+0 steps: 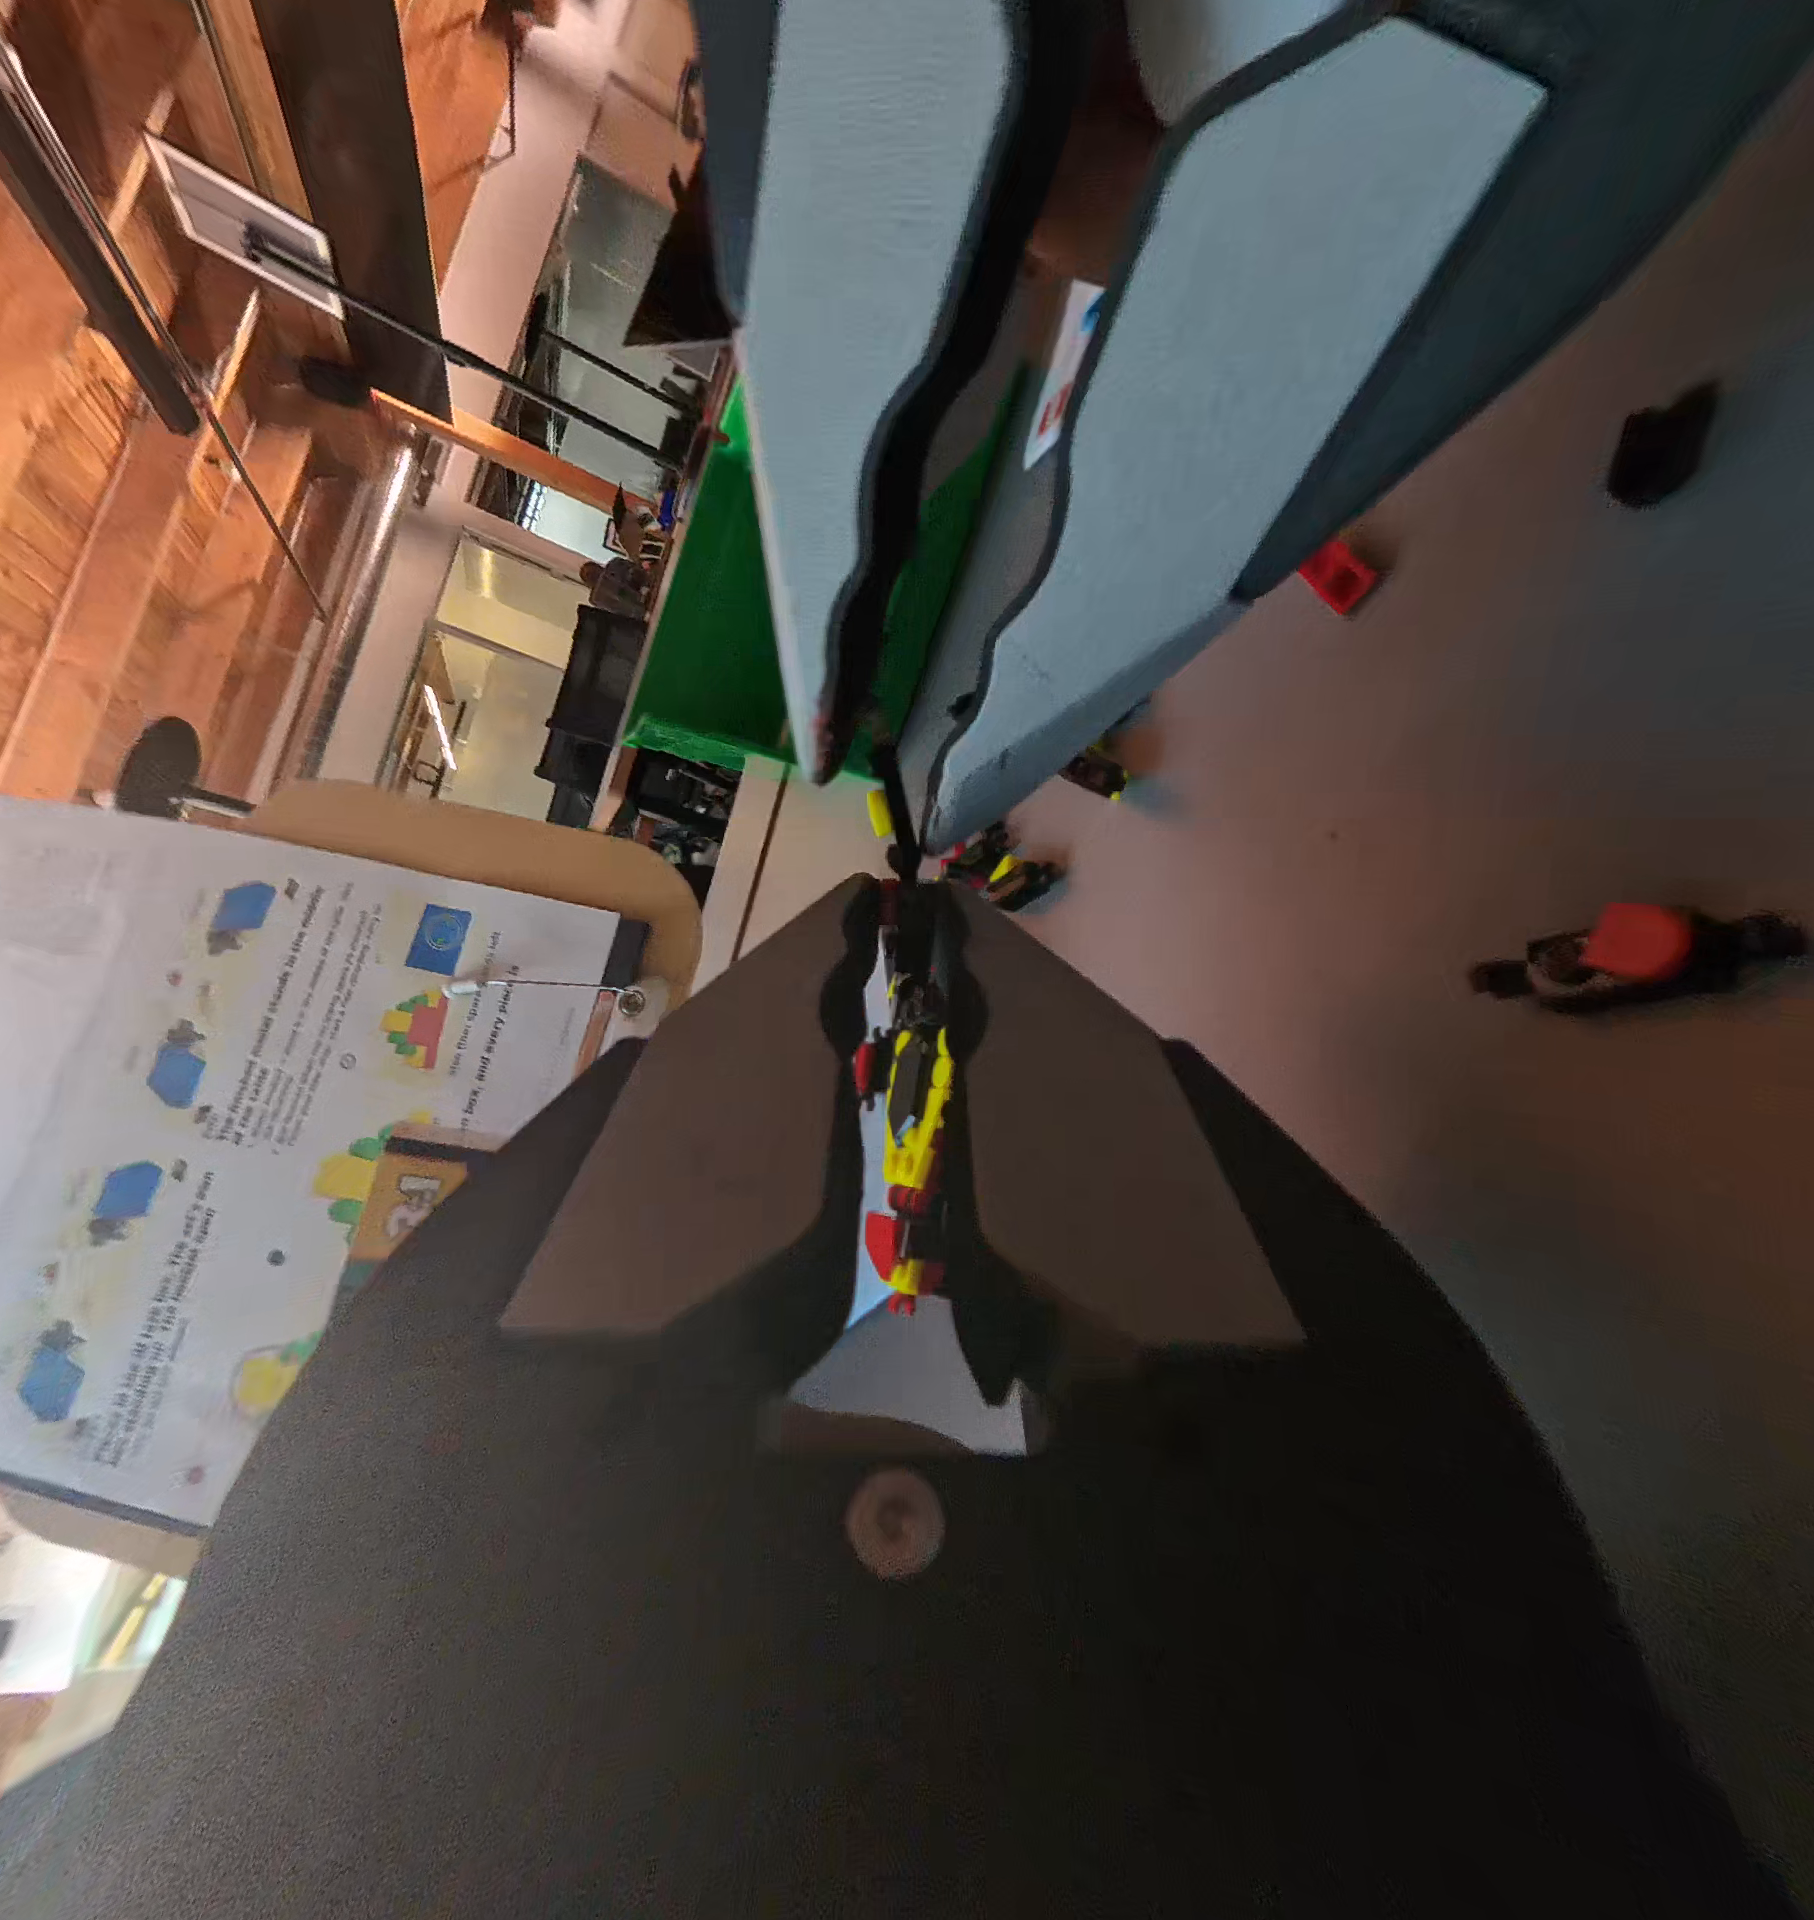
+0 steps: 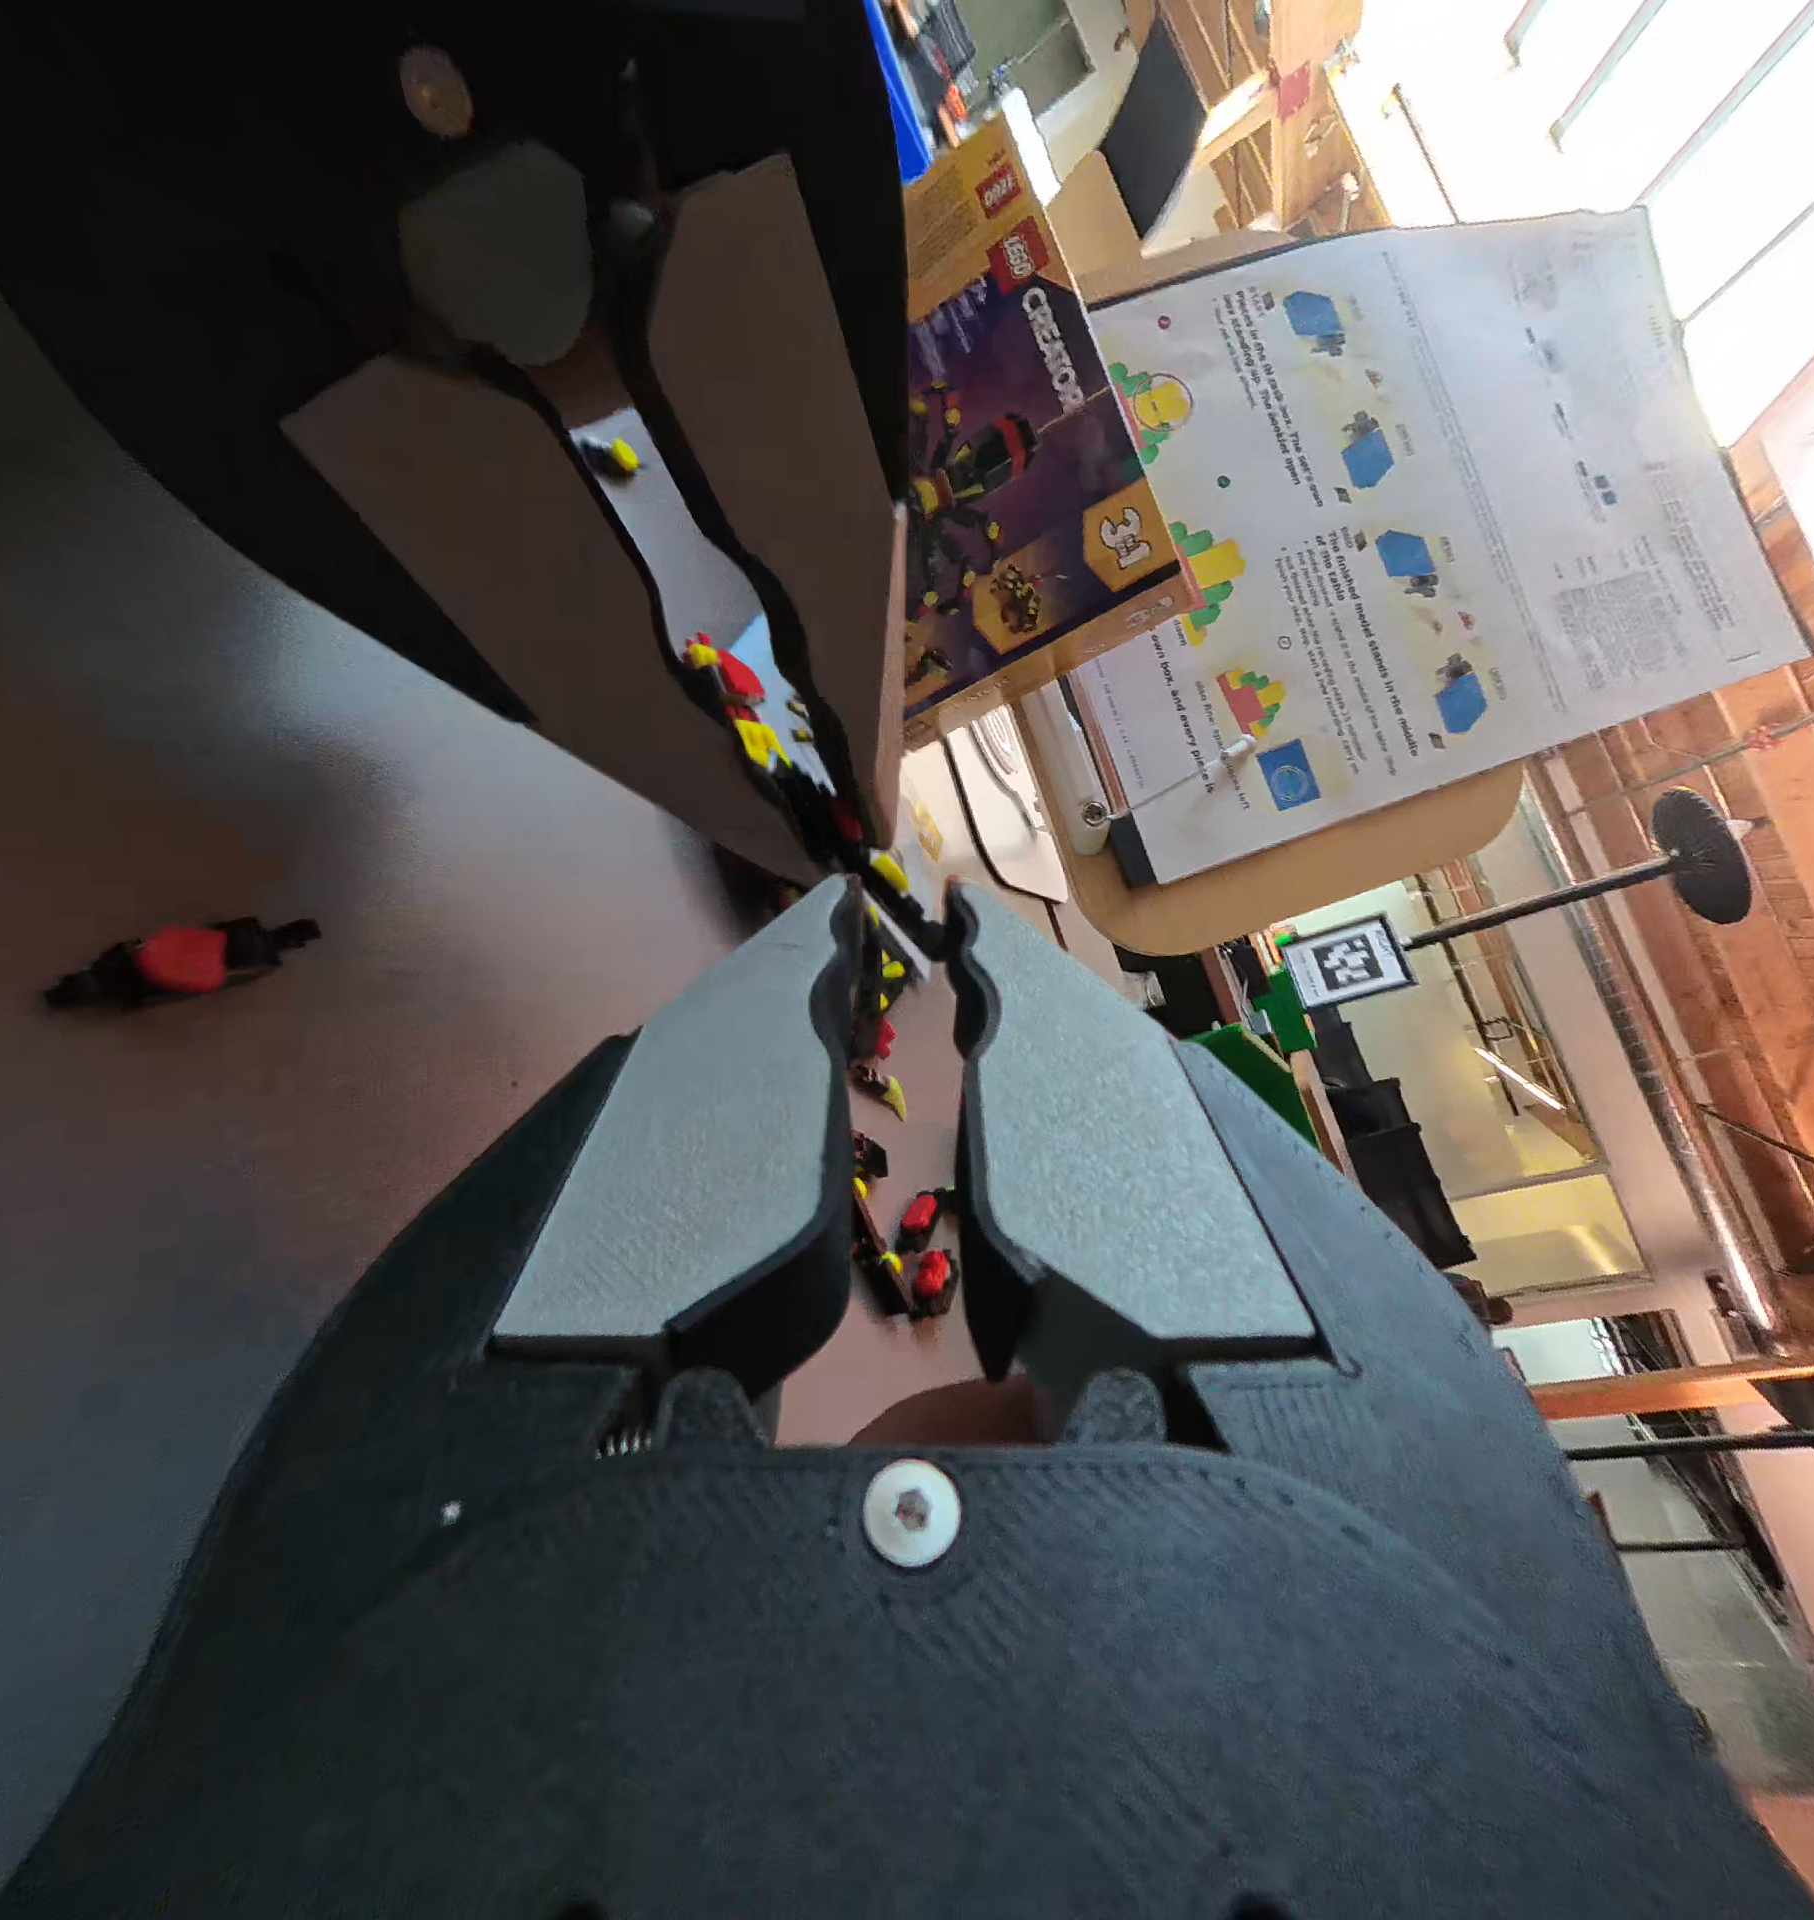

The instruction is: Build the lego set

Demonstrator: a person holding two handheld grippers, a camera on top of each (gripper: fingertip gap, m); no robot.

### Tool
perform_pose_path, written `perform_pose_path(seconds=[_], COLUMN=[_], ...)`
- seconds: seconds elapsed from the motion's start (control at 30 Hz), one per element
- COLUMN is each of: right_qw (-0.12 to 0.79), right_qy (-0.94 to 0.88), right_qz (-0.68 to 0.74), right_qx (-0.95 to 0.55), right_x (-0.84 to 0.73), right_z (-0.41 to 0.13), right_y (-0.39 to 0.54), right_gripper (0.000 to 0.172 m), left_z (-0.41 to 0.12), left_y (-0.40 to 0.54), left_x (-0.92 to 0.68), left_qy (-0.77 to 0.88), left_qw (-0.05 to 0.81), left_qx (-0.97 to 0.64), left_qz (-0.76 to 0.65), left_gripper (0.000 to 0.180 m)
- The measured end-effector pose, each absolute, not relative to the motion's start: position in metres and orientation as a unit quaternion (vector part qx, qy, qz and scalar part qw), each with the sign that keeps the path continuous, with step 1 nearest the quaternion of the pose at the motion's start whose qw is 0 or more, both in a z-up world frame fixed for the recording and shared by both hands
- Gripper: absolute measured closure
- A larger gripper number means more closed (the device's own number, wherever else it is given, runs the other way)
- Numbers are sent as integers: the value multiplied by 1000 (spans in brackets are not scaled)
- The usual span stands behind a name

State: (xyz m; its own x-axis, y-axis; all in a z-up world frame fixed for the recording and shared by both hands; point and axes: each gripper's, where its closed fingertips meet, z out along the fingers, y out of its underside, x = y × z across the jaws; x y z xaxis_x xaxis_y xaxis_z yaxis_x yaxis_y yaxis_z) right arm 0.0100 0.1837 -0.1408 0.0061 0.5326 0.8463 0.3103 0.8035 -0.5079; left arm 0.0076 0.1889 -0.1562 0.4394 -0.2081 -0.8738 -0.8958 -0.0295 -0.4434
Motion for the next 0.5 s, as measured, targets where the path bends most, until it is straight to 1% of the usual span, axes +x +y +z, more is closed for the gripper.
perform_pose_path(seconds=[0.03, 0.07, 0.13, 0.33, 0.4, 0.5], right_qw=[642, 640, 641, 647, 647, 645], right_qy=[-703, -706, -703, -695, -694, -697], right_qz=[76, 75, 83, 99, 103, 95], right_qx=[-298, -293, -296, -299, -298, -298], right_x=[11, 11, 10, 10, 9, 9], right_z=[-142, -144, -143, -142, -141, -143], right_y=[185, 184, 181, 181, 179, 180], right_gripper=[167, 170, 170, 168, 163, 168], left_z=[-153, -151, -150, -149, -150, -150], left_y=[189, 189, 187, 187, 185, 186], left_x=[5, 4, 4, 5, 12, 14], left_qy=[413, 402, 389, 392, 404, 404], left_qw=[560, 568, 579, 581, 585, 582], left_qx=[-653, -659, -671, -667, -662, -661], left_qz=[301, 285, 252, 251, 237, 247], left_gripper=[174, 175, 174, 173, 173, 173])
